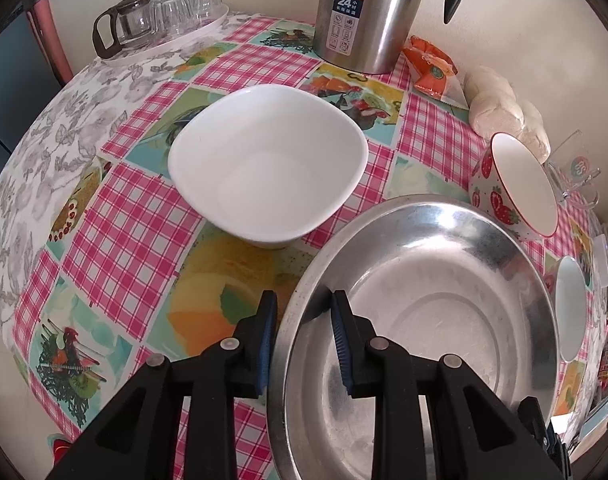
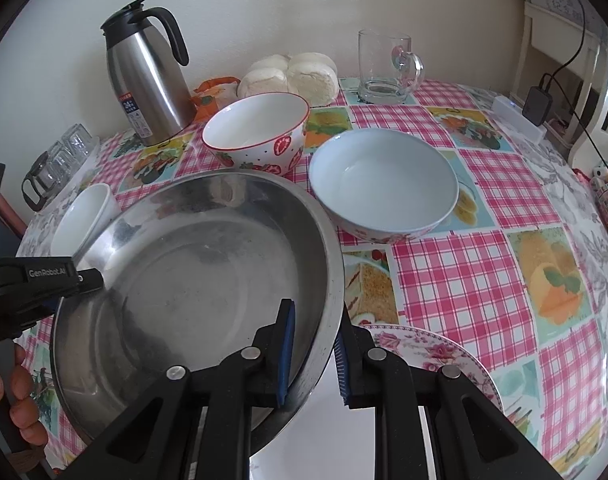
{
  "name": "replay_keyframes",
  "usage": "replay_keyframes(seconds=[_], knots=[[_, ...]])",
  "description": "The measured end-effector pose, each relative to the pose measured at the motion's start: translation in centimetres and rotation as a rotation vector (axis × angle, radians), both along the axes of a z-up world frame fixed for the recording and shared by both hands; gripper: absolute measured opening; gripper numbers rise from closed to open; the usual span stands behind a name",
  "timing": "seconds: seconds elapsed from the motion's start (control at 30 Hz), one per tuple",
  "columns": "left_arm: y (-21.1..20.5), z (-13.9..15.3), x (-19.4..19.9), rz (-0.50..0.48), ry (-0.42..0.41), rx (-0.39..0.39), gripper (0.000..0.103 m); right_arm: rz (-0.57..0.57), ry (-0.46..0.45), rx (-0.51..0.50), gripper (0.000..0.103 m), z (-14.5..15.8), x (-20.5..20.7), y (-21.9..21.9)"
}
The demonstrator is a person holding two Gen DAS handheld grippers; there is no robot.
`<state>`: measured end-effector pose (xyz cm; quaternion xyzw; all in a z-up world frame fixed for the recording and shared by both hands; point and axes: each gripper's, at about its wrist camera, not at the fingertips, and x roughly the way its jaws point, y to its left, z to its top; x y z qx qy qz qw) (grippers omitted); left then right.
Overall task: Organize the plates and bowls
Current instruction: 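Lift the steel basin with both tools and set it beside the white bowl, then open both tools to release the steel basin rim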
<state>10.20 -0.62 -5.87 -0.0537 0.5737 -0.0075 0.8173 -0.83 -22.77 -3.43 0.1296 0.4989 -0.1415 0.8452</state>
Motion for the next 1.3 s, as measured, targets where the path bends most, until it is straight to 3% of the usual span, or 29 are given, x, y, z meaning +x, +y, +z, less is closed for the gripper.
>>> replay_keyframes(seconds=[0.57, 1.1, 1.2, 1.3], knots=[[-0.3, -0.3, 1.2, 0.000, -0.009, -0.014, 0.029, 0.018, 0.013, -0.027, 0.021, -1.2, 1.4, 0.2], [-0.1, -1.0, 1.3, -0.003, 0.068, -0.052, 0.035, 0.020, 0.028, -0.025, 0.021, -1.4, 1.5, -0.1], [0.1, -0.6, 1.2, -0.001, 0.066, -0.058, 0.038, 0.014, 0.020, -0.019, 0.028, -1.2, 1.3, -0.2], [0.1, 0.1, 1.0, -0.004, 0.047, -0.055, 0.040, 0.010, 0.007, -0.019, 0.028, -0.9, 1.1, -0.2]])
